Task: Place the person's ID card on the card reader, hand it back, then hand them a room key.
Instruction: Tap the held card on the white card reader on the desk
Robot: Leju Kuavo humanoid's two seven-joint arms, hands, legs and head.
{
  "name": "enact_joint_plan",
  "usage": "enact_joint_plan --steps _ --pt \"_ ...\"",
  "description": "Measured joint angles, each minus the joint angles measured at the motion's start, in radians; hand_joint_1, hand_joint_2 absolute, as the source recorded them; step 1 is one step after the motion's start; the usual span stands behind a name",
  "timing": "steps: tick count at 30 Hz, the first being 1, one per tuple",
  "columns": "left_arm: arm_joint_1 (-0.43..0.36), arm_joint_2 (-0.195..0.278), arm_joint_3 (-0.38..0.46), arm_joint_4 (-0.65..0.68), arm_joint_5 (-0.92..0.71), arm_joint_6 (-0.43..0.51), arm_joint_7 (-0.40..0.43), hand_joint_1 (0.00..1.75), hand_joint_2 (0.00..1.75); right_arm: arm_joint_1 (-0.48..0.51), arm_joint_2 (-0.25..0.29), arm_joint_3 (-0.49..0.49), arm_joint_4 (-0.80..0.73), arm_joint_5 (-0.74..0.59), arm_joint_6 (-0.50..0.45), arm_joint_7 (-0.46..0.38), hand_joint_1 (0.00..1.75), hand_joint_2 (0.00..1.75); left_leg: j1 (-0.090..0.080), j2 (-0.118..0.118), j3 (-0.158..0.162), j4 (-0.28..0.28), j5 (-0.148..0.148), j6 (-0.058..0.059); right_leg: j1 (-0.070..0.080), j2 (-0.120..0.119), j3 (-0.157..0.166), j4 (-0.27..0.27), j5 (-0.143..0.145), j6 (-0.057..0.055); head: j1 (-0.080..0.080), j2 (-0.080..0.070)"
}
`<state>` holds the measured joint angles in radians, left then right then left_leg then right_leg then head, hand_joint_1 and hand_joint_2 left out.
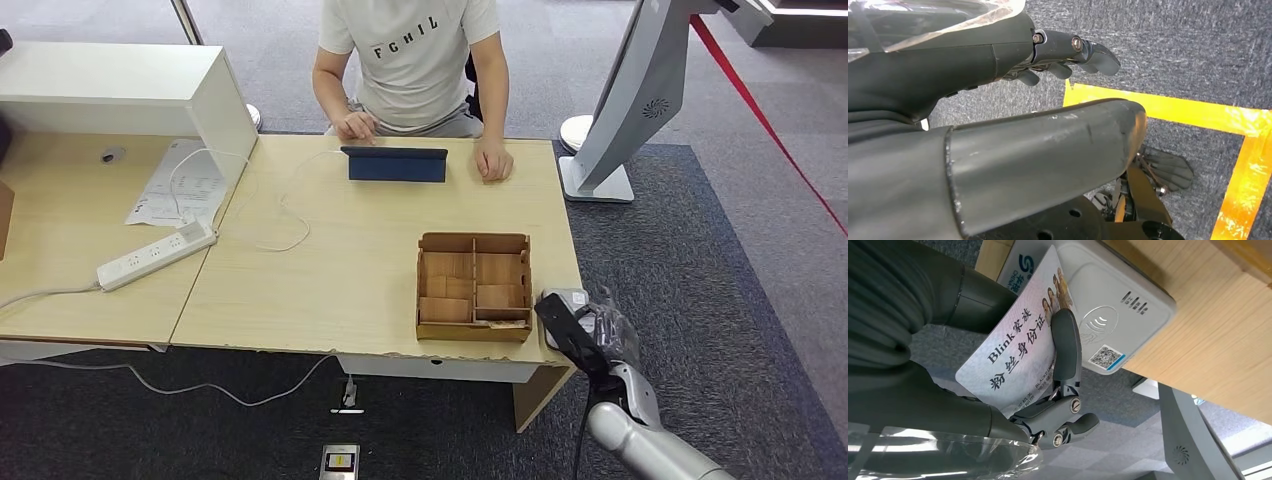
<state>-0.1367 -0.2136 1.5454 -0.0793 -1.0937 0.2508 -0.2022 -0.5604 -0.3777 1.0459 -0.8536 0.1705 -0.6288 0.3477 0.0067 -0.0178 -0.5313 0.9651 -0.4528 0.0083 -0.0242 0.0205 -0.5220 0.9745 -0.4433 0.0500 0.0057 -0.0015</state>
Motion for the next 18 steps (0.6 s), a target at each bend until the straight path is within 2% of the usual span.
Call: enact_joint_plan --steps 13,18 --pt "0.000 0.000 0.000 0.000 0.031 0.015 0.005 0.00 0.00 -0.004 0.006 0.000 0.031 -0.001 0.003 0.002 1.75 1.75 0.000 0.000 0.000 0.000 0.000 0.000 0.000 0.000 0.001 0.000 0.000 0.000 0.000 0.000" --pt "0.000 0.000 0.000 0.000 0.038 0.016 0.011 0.00 0.00 -0.004 0.018 0.000 0.046 0.000 0.010 -0.021 1.75 1.75 0.000 0.000 0.001 0.000 0.000 0.000 0.000 0.000 0.001 0.000 0.000 0.000 0.000 0.000"
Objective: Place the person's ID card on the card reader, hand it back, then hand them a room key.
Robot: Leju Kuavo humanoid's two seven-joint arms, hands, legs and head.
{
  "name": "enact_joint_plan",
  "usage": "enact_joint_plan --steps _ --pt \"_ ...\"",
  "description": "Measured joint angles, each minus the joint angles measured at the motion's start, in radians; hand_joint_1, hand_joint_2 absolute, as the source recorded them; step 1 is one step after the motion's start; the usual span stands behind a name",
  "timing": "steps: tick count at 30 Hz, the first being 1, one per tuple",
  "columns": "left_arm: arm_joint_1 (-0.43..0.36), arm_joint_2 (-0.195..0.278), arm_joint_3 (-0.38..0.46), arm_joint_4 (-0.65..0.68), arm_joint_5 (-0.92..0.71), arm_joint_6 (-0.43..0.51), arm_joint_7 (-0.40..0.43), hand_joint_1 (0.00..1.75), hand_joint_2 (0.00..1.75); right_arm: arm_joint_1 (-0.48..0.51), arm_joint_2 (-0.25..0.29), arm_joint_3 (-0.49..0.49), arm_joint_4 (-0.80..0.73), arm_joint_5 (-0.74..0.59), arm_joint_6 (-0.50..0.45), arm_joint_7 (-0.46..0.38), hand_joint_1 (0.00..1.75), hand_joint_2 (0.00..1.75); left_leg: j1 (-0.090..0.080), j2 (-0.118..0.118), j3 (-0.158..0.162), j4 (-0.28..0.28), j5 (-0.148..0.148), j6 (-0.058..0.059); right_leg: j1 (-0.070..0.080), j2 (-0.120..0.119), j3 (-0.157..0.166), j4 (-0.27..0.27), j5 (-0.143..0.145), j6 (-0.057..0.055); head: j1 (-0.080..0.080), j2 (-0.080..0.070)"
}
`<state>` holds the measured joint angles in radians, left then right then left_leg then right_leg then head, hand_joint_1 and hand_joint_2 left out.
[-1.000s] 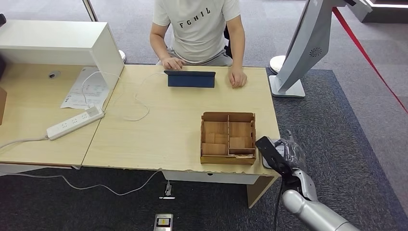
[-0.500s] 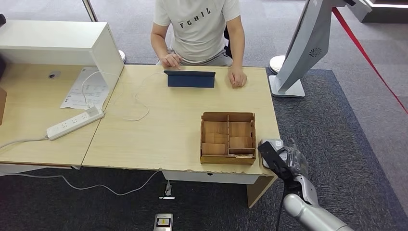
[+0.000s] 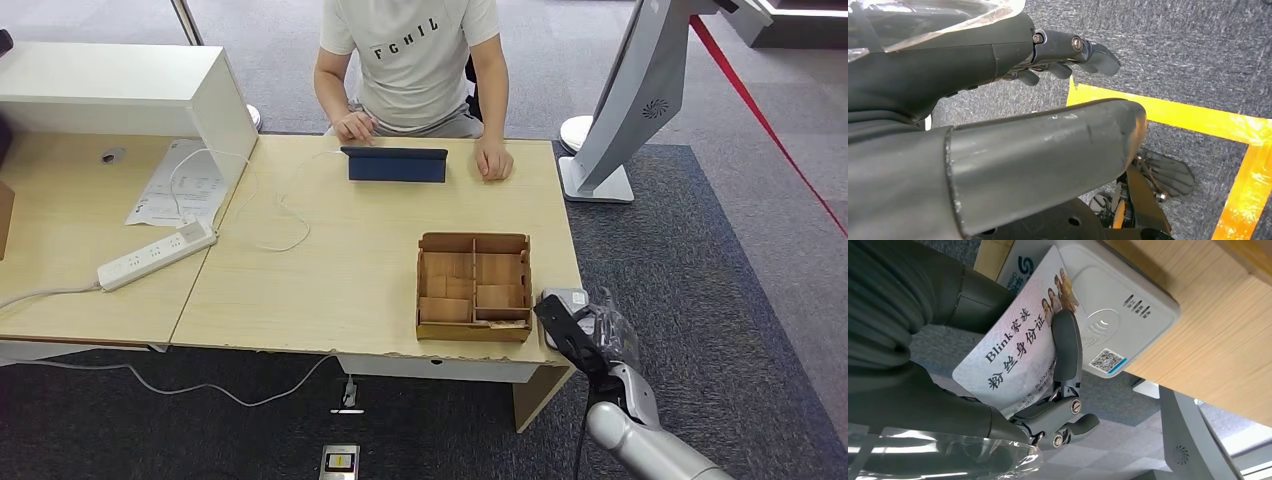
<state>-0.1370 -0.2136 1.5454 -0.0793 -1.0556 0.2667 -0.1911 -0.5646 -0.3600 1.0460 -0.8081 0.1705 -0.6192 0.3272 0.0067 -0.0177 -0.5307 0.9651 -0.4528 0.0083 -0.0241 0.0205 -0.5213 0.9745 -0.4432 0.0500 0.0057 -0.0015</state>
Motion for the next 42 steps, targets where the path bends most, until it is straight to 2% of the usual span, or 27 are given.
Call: enact_joint_plan --steps 8,14,27,42 --pt "0.000 0.000 0.000 0.000 -0.019 -0.002 -0.001 0.00 0.00 -0.030 0.029 0.009 0.023 0.088 0.007 -0.023 1.75 1.75 0.000 0.000 0.000 0.000 0.000 0.000 0.000 0.000 0.000 0.000 0.000 0.000 0.000 0.000" --pt "0.000 0.002 0.000 0.000 -0.050 -0.033 0.023 0.00 0.00 -0.098 0.034 0.015 -0.041 0.212 0.029 0.046 1.75 1.75 0.000 0.000 0.000 0.000 0.000 0.000 0.000 0.000 0.000 0.000 0.000 0.000 0.000 0.000" --pt "0.000 0.007 0.000 0.000 -0.048 -0.027 0.056 0.00 0.00 -0.230 0.040 0.022 -0.194 0.291 0.108 0.102 1.75 1.75 0.000 0.000 0.000 0.000 0.000 0.000 0.000 0.000 0.000 0.000 0.000 0.000 0.000 0.000" --pt "-0.002 0.004 0.000 0.000 -0.058 -0.026 0.033 0.00 0.00 -0.348 0.162 0.088 -0.210 0.408 0.216 0.125 1.75 1.75 0.001 0.000 -0.001 0.000 0.000 0.000 0.001 0.000 -0.001 0.001 0.000 0.000 0.000 0.000"
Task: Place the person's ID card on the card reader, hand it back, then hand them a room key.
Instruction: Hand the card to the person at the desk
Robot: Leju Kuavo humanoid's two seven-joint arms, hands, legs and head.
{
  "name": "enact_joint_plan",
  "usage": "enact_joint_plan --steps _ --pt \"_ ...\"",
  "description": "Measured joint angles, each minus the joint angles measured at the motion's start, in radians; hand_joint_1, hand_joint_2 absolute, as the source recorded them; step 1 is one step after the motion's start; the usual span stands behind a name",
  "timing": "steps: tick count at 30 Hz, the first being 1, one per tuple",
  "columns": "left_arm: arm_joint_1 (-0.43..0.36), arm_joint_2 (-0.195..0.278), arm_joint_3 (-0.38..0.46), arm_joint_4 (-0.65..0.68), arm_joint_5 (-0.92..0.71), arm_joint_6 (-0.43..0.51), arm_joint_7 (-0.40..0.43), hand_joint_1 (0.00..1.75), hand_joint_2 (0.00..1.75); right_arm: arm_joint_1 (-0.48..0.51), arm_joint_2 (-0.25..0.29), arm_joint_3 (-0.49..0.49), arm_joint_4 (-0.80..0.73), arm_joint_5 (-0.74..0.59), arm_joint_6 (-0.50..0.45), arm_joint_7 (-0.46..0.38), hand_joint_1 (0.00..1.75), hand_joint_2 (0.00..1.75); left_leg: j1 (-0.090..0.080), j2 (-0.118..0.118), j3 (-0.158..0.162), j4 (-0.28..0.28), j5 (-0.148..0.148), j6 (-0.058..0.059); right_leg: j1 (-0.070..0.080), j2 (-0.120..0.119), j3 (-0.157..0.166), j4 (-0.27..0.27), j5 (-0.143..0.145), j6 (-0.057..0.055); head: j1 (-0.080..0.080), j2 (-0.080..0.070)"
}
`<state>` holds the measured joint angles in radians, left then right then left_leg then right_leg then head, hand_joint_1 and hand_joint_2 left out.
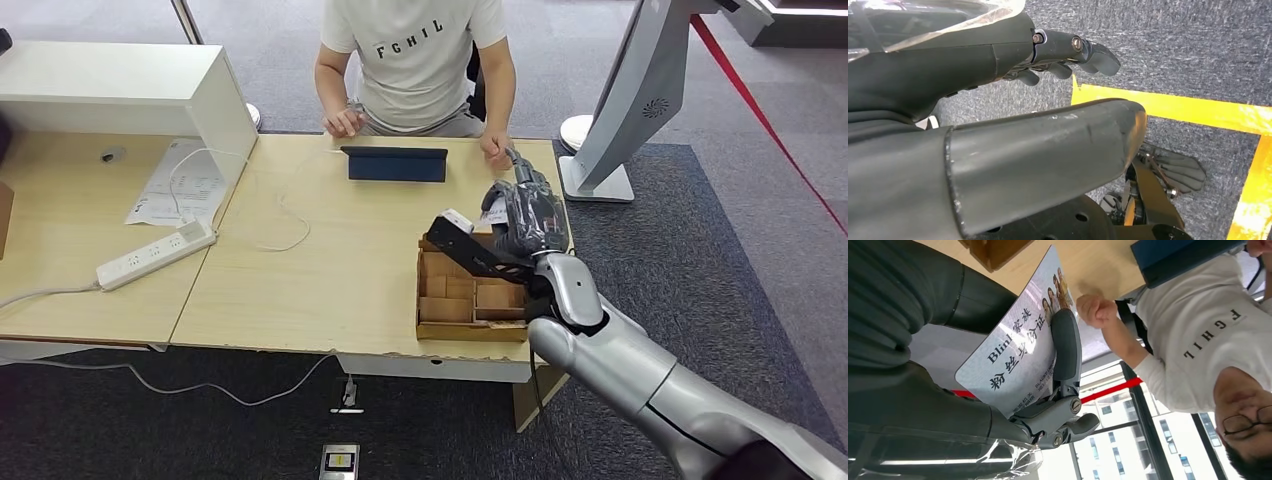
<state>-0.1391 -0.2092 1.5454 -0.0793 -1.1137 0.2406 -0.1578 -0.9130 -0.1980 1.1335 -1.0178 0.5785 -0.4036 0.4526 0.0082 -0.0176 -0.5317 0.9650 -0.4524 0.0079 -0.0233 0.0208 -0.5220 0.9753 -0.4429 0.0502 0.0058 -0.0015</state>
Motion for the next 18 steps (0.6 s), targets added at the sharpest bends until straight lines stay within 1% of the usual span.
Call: enact_joint_plan --steps 7,13,18 --pt "0.000 -0.006 0.000 0.000 0.023 -0.011 -0.010 0.00 0.00 -0.035 0.067 0.034 0.049 0.044 0.034 0.004 1.75 1.75 0.000 0.000 0.000 0.000 0.000 0.000 0.000 0.000 0.000 0.000 0.000 0.000 0.000 0.000" --pt "0.000 -0.008 0.000 0.000 0.037 -0.017 -0.024 0.00 0.00 -0.066 0.102 0.052 0.101 0.066 0.047 0.009 1.75 1.75 0.000 0.000 0.000 0.000 0.000 0.000 0.000 0.000 0.000 0.000 0.000 0.000 0.000 0.000" --pt "0.000 -0.011 0.000 0.000 0.065 -0.007 -0.041 0.00 0.00 -0.081 0.130 0.059 0.145 0.060 0.044 -0.018 1.75 1.75 0.000 0.000 0.000 0.000 0.000 0.000 0.000 0.000 0.000 0.000 0.000 0.000 0.000 0.000"
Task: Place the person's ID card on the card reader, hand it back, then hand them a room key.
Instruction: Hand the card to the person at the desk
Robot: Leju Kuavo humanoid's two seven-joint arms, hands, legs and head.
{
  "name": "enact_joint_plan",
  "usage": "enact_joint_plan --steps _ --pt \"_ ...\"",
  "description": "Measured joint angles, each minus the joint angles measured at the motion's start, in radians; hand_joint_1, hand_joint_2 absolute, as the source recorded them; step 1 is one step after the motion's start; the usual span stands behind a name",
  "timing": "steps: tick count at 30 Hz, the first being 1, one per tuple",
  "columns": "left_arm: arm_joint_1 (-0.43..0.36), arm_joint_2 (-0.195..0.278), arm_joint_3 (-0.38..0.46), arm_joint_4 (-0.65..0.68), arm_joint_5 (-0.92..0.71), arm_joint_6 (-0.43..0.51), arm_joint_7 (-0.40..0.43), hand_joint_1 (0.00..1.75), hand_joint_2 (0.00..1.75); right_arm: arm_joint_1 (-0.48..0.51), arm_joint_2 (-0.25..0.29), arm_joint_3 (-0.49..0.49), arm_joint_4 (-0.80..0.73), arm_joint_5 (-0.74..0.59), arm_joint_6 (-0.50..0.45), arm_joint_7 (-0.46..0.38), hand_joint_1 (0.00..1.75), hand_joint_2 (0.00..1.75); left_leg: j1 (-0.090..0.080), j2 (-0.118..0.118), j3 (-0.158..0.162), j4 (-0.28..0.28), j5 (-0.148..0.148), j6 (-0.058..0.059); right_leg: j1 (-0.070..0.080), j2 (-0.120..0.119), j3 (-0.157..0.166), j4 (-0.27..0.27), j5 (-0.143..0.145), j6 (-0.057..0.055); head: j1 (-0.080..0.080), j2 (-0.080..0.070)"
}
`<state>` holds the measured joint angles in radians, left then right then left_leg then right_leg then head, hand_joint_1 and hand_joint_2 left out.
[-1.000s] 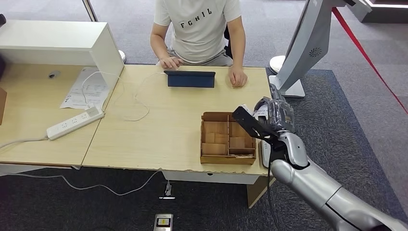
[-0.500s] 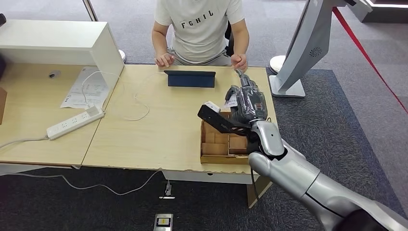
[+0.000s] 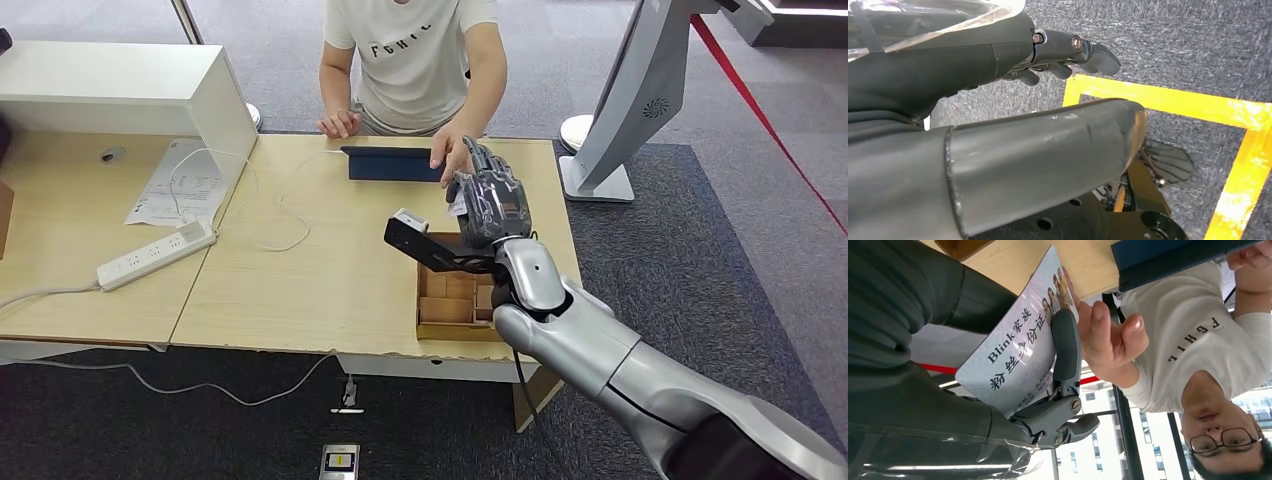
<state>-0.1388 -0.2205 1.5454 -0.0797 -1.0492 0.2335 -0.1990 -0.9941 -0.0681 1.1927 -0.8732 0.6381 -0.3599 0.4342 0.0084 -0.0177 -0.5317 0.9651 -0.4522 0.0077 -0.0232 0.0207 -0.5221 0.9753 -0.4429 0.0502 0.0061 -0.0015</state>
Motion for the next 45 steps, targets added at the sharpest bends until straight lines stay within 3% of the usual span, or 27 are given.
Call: enact_joint_plan --steps 12,13,14,17,18,28,34,38,42,45 --pt "0.000 -0.004 0.000 0.000 0.054 0.038 0.002 0.00 0.00 -0.017 0.075 0.005 0.114 -0.083 -0.035 -0.090 1.75 1.75 0.000 0.000 0.000 0.000 0.000 0.000 0.000 0.000 0.000 0.000 0.000 0.000 0.000 0.000" --pt "0.000 -0.005 0.000 0.000 0.056 0.042 0.004 0.00 0.00 -0.017 0.078 0.005 0.121 -0.087 -0.037 -0.093 1.69 1.75 0.000 0.000 0.000 0.000 0.000 0.000 0.000 0.000 0.000 0.000 0.000 0.000 0.000 0.000" --pt "0.000 -0.005 0.000 0.000 0.059 0.044 0.007 0.00 0.00 -0.017 0.080 0.005 0.129 -0.090 -0.037 -0.095 1.26 1.75 0.000 0.000 0.000 0.000 0.000 0.000 0.000 0.000 0.000 0.000 0.000 0.000 0.000 0.000" --pt "0.000 -0.005 0.000 0.000 0.070 0.048 0.015 0.00 0.00 -0.019 0.084 0.005 0.147 -0.090 -0.040 -0.092 0.00 0.44 0.000 0.000 0.000 0.000 0.000 0.000 0.000 0.000 0.000 0.000 0.000 0.000 0.000 0.000" --pt "0.000 -0.005 0.000 0.000 0.072 0.050 0.018 0.00 0.00 -0.019 0.085 0.005 0.152 -0.087 -0.042 -0.089 0.00 0.00 0.000 0.000 0.000 0.000 0.000 0.000 0.000 0.000 0.000 0.000 0.000 0.000 0.000 0.000" --pt "0.000 -0.007 0.000 0.000 0.067 0.054 0.027 0.00 0.00 -0.021 0.082 0.016 0.189 -0.078 -0.033 -0.040 0.00 0.00 0.000 0.000 0.000 0.000 0.000 0.000 0.000 0.000 0.000 0.000 0.000 0.000 0.000 0.000" --pt "0.001 -0.007 0.000 0.000 0.059 0.042 0.019 0.00 0.00 -0.018 0.053 -0.002 0.172 -0.193 -0.082 -0.076 0.00 0.00 0.000 0.000 0.001 0.000 0.000 0.000 0.000 0.000 0.000 0.000 0.000 0.000 0.000 0.000" --pt "0.002 -0.007 0.000 0.000 0.065 0.039 0.034 0.00 0.00 0.022 0.007 -0.046 0.094 -0.408 -0.115 -0.187 0.00 1.75 0.000 0.000 0.001 0.001 0.000 0.000 0.000 0.000 0.000 -0.001 0.000 0.000 0.000 0.000" --pt "0.003 -0.008 0.000 0.000 0.087 0.044 0.040 0.00 0.00 0.111 -0.062 -0.100 -0.042 -0.671 -0.161 -0.295 0.00 1.75 0.000 0.000 0.001 0.001 0.000 0.000 0.000 0.000 0.000 -0.001 0.000 0.000 0.000 0.000" --pt "0.006 -0.010 0.000 0.000 0.109 0.058 0.030 0.00 0.00 0.191 -0.136 -0.124 -0.174 -0.729 -0.237 -0.312 0.00 1.75 0.000 0.000 0.001 0.001 0.000 0.000 0.000 0.000 0.000 -0.001 0.000 0.000 0.000 0.000"
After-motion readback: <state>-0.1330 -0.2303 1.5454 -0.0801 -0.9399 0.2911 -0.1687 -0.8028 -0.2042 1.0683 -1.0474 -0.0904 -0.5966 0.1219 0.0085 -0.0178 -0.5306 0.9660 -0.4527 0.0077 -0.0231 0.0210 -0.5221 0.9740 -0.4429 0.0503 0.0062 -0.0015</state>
